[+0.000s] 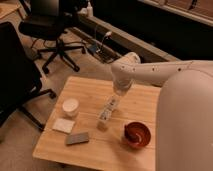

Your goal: Stand the bottle upright

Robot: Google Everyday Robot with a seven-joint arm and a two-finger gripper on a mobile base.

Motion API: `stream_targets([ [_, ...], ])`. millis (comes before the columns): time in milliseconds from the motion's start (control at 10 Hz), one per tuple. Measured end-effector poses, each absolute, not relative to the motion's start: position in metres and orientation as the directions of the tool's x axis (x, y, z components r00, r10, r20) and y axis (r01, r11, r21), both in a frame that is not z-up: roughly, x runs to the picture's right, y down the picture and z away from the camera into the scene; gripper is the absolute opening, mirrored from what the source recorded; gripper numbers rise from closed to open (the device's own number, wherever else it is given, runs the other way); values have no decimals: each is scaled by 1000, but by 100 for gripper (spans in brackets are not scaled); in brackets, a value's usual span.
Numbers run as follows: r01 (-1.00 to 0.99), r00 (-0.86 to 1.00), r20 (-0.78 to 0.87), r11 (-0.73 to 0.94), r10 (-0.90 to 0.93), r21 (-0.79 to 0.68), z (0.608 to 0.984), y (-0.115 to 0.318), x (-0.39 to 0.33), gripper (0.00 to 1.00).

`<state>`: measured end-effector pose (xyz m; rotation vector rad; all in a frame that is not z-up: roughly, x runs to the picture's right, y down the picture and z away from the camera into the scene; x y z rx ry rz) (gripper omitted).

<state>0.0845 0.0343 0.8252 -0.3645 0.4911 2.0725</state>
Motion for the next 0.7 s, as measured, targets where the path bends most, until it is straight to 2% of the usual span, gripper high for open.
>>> stream_targets([
  [200,-868,-449,-531,-492,719,67,810,41,61,0],
  [300,-860,-378,-562,-504,736,-80,798,34,49,0],
  [700,-805,-175,-464,-397,869,-440,778,20,72,0],
])
